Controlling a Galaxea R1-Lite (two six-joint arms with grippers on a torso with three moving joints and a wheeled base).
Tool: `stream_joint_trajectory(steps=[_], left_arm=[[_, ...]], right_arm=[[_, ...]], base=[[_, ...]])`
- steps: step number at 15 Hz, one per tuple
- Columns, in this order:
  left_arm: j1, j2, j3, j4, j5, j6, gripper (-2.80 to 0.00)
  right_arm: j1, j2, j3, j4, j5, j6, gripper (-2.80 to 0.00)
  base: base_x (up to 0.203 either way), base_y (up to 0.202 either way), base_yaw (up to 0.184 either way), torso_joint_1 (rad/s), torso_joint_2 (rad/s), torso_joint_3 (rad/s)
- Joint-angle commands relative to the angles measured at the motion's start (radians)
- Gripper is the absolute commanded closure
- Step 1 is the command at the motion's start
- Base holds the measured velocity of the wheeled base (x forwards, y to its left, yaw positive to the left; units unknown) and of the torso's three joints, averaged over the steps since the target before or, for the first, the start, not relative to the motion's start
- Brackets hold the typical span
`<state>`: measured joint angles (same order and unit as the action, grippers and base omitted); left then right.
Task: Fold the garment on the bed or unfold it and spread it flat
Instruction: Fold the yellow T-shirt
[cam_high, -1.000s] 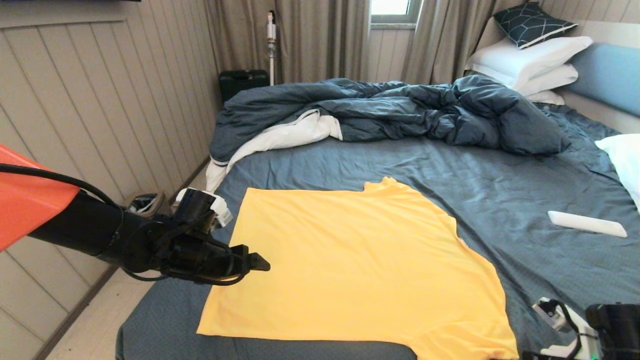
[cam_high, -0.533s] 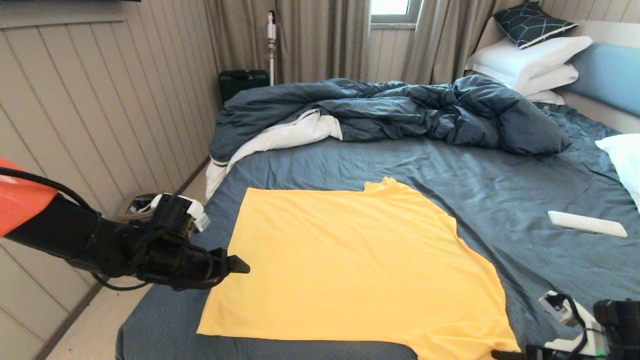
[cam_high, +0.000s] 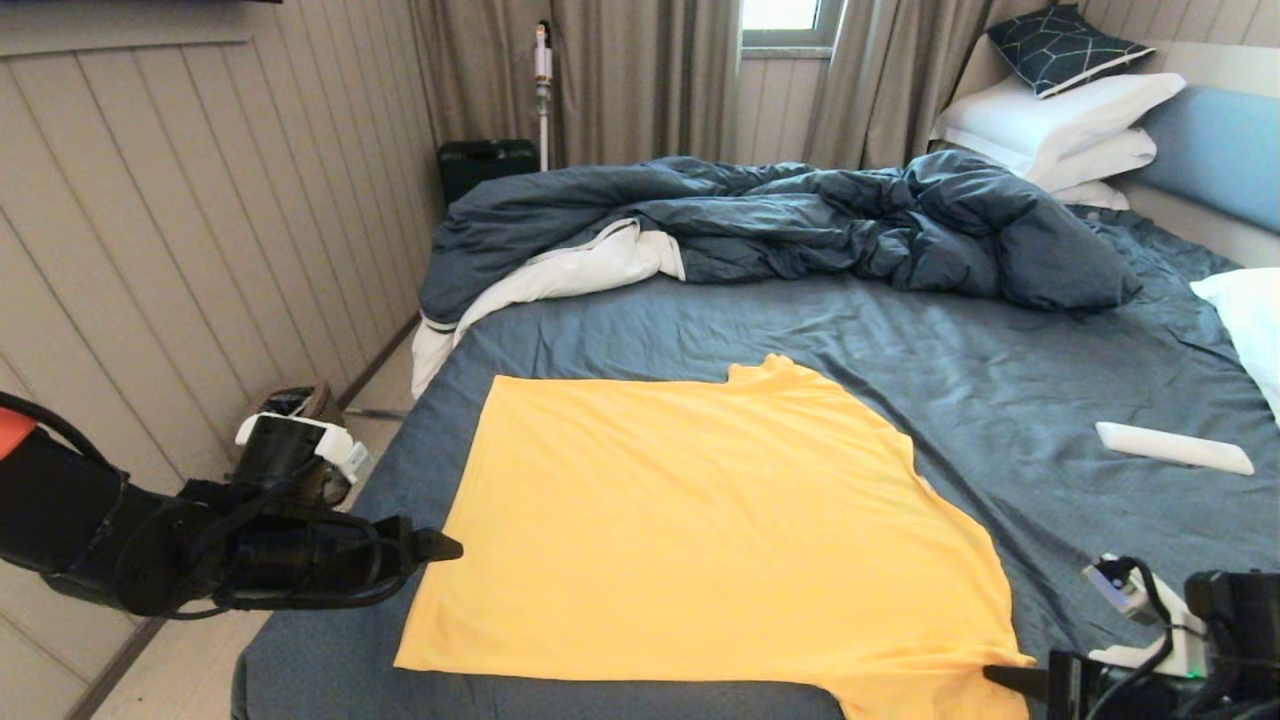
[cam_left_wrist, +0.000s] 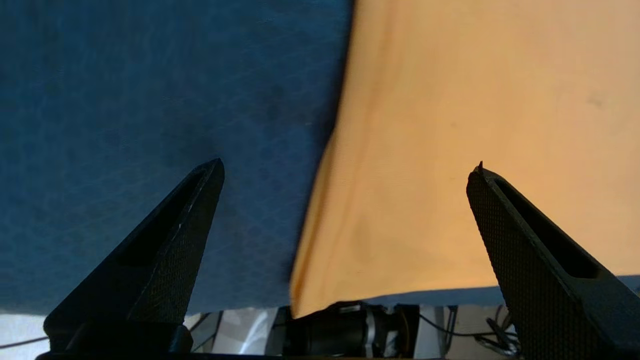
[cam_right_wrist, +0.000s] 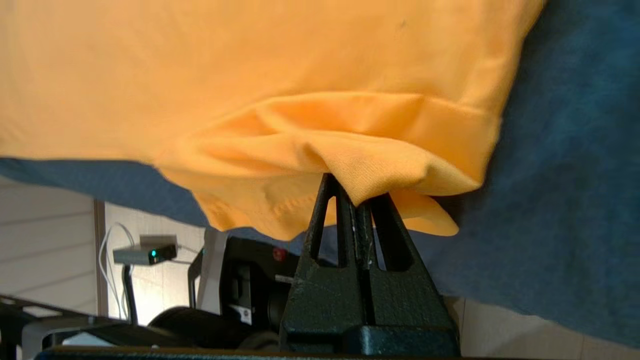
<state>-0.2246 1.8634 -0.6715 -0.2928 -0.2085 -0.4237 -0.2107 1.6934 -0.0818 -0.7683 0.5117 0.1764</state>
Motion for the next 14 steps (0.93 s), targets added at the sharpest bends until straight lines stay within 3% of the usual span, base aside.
stream_joint_trajectory(steps=[1, 7, 10, 14], left_arm=[[0.0, -0.003, 0.047, -0.035, 0.004, -0.003, -2.8], [-0.016, -0.042, 0.2, -0.117, 0.024, -0.003, -2.8], [-0.099, -0.06, 0.278, -0.173, 0.026, -0.008, -2.8], [-0.165, -0.06, 0.285, -0.182, 0.025, -0.043, -2.8]], right_arm=[[-0.016, -0.001, -0.012, -0.003, 0.002, 0.001, 0.0], [-0.024, 0.011, -0.036, 0.0, -0.027, 0.002, 0.0], [-0.033, 0.014, -0.036, 0.0, -0.028, 0.0, 0.0], [-0.032, 0.014, -0.037, 0.0, -0.028, 0.0, 0.0]], base=[[0.0, 0.0, 0.0, 0.0, 0.0, 0.0], [0.0, 0.0, 0.0, 0.0, 0.0, 0.0], [0.0, 0.0, 0.0, 0.0, 0.0, 0.0], [0.0, 0.0, 0.0, 0.0, 0.0, 0.0]])
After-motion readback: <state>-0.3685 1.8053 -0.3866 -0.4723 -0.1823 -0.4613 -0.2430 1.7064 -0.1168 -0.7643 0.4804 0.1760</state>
